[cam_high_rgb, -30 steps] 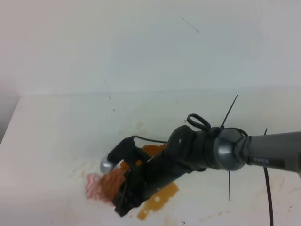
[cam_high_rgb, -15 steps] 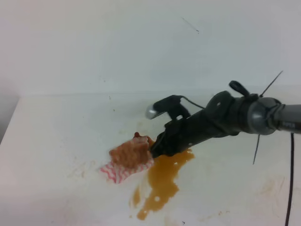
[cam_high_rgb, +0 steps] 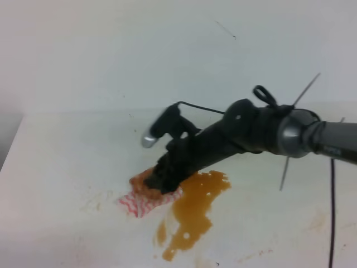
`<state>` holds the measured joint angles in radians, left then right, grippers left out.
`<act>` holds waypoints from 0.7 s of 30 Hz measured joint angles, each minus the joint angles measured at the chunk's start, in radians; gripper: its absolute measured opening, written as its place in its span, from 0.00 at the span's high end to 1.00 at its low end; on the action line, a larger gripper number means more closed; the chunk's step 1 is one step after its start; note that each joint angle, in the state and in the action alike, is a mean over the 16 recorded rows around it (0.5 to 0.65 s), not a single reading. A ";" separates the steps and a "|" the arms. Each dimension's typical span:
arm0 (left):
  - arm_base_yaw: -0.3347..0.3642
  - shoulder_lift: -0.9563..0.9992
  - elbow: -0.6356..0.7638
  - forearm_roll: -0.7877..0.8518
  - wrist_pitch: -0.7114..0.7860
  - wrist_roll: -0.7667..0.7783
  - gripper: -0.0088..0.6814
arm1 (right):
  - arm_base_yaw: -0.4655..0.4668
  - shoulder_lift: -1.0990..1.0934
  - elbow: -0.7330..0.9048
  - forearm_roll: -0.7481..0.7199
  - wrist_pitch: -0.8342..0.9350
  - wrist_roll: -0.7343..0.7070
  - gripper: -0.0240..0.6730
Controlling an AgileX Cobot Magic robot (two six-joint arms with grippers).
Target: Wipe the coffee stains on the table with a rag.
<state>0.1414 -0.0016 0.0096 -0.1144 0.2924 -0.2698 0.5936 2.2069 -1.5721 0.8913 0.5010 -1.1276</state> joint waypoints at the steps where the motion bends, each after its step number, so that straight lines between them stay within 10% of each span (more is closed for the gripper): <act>1: 0.000 0.000 0.000 0.000 0.000 0.000 0.99 | 0.013 0.004 -0.016 -0.016 0.001 0.006 0.43; 10: 0.000 0.002 0.008 0.000 0.000 0.000 0.99 | 0.112 0.091 -0.183 -0.288 0.057 0.212 0.27; 21: 0.000 0.002 0.017 0.000 0.000 0.000 0.99 | 0.146 0.160 -0.296 -0.570 0.231 0.397 0.62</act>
<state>0.1415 0.0000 0.0270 -0.1143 0.2924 -0.2698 0.7395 2.3666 -1.8682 0.3214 0.7322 -0.7304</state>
